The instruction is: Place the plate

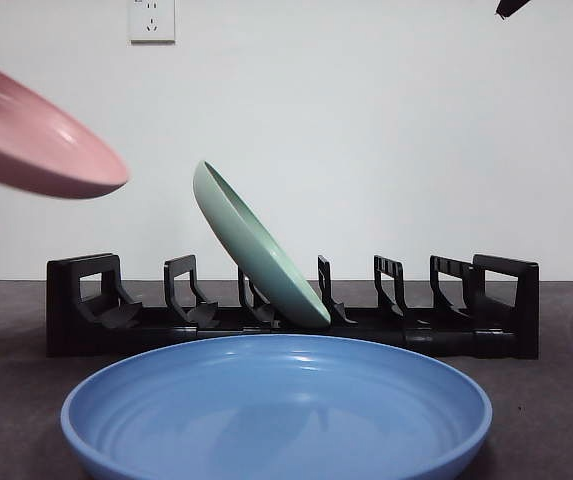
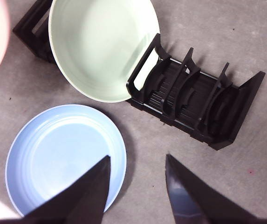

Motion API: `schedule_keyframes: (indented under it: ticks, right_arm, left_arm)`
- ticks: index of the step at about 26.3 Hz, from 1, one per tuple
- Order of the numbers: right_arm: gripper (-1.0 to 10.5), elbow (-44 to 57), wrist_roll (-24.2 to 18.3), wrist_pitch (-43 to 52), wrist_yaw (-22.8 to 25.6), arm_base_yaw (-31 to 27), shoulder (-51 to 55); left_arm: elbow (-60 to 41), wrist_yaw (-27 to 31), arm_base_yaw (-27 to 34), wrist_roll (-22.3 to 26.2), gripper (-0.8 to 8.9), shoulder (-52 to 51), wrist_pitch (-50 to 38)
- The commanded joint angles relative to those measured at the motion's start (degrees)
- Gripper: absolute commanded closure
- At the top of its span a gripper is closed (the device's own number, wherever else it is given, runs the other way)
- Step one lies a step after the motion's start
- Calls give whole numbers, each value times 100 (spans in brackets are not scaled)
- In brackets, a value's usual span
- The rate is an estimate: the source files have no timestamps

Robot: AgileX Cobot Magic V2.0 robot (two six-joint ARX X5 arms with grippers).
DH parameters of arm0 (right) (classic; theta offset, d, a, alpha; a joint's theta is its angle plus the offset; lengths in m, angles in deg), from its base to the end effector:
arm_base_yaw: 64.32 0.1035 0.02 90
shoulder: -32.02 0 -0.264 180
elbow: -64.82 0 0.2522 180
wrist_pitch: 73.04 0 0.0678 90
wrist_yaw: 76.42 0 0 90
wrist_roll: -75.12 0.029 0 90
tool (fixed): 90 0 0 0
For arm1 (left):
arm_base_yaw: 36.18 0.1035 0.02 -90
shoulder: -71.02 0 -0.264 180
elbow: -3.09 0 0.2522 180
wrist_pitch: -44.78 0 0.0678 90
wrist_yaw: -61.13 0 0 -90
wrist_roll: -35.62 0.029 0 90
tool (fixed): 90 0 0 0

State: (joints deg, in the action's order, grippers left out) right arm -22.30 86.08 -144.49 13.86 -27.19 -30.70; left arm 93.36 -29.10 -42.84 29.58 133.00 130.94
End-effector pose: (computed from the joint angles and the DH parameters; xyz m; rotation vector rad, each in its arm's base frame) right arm 0.1553 0.1174 0.3715 -0.0925 0.8425 0.5263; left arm 0.1684 -0.0198 0.3741 -0.0395 1.0133 -0.0565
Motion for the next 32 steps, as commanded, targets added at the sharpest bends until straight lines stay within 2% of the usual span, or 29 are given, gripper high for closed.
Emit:
schedule_keyframes:
  ticks: [1, 4, 8, 10, 17, 21, 27, 32]
  right_arm:
    - [760, -111, -4, 22, 22, 50, -46]
    - [760, -111, -2, 24, 22, 50, -46]
    - [760, -111, -2, 28, 20, 52, -46]
    - [760, -111, -2, 31, 22, 52, -46]
    - [760, -111, -2, 66, 20, 50, -48]
    - [760, -111, 0, 74, 20, 52, -48]
    - [760, -111, 2, 136, 20, 52, -48]
    - [760, -111, 15, 160, 17, 52, -48]
  left_arm:
    - [-466, -262, -11, -271, 798, -514, -85]
    - [-1099, -748, -11, -660, 798, -1019, -310]
    - [-1941, -1738, -68, -1180, 798, -1338, -835]
    - [-2262, -1934, -197, -1410, 798, -1338, -1049]
    - [-3252, -1899, -1082, -2323, 798, -1329, -2127]
    - [-3589, -1698, -1561, -2905, 798, -1311, -2852]
    - [-3657, -1134, -2197, -3195, 798, -1003, -3185]
    - [-3657, -986, -2625, -3418, 798, -581, -3617]
